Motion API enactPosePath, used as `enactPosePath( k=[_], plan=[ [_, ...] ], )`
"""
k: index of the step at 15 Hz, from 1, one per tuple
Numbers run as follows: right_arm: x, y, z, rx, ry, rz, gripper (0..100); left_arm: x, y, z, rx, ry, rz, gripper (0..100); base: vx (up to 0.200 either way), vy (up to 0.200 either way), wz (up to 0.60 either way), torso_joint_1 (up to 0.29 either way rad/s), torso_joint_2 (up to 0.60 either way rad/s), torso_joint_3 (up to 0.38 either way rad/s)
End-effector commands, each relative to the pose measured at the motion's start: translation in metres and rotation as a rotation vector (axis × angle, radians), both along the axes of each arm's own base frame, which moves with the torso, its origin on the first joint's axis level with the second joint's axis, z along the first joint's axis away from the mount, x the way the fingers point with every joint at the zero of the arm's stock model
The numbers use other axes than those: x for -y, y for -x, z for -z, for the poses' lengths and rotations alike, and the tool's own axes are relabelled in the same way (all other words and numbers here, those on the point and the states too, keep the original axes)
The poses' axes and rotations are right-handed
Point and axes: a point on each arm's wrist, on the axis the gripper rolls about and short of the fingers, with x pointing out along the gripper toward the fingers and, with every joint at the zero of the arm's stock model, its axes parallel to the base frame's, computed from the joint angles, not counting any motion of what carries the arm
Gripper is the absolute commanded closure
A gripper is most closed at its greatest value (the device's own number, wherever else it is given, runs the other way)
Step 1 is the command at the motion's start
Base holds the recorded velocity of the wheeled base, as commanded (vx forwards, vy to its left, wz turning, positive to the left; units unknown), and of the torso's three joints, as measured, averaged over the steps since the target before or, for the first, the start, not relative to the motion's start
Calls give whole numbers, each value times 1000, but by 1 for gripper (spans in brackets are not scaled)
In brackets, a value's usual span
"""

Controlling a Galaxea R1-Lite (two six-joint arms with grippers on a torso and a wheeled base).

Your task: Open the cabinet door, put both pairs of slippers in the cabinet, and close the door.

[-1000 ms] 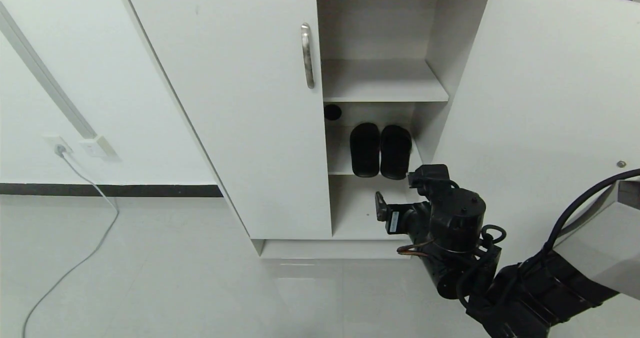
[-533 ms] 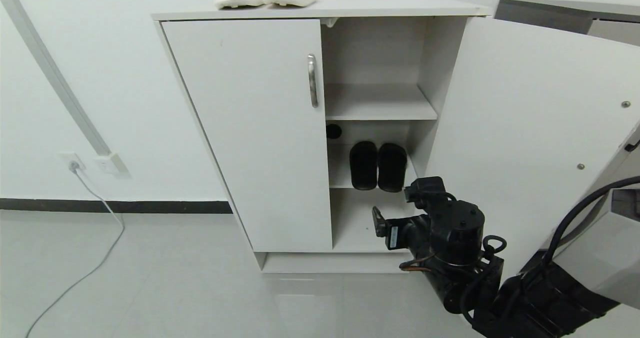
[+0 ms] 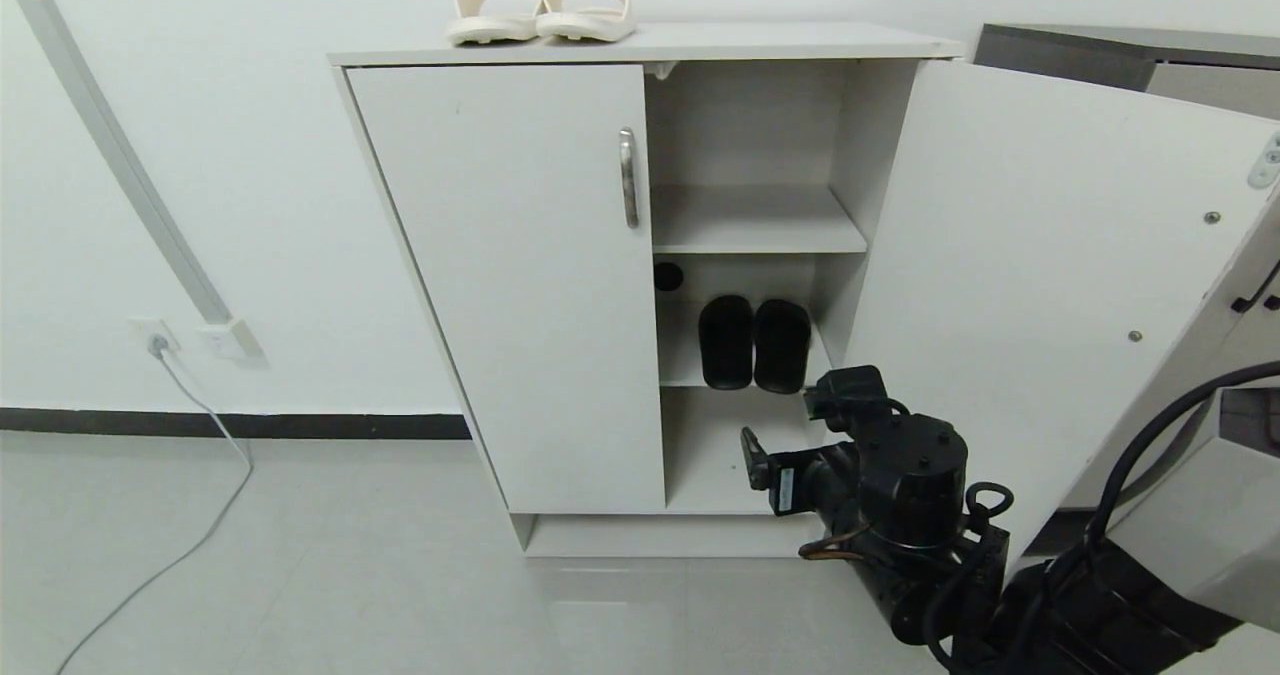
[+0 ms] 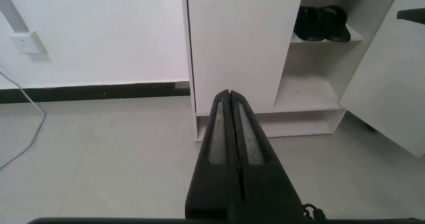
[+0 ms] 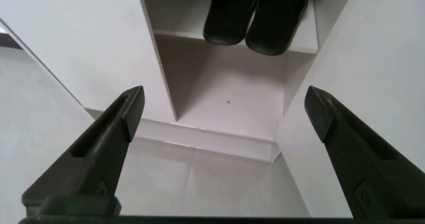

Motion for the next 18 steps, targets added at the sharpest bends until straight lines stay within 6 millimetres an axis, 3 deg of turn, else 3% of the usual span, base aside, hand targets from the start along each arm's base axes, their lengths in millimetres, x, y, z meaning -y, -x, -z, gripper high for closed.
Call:
enactPosePath(
  k=[1,18],
  plan=[
    [0,0,2,-5,6,0,0,0,0,0,-2,0,0,100,0,200,0,2,2,7],
    [4,4,13,-9,29,-50,0,0,0,0,-2,0,0,100,0,200,0,4,3,3]
  ],
)
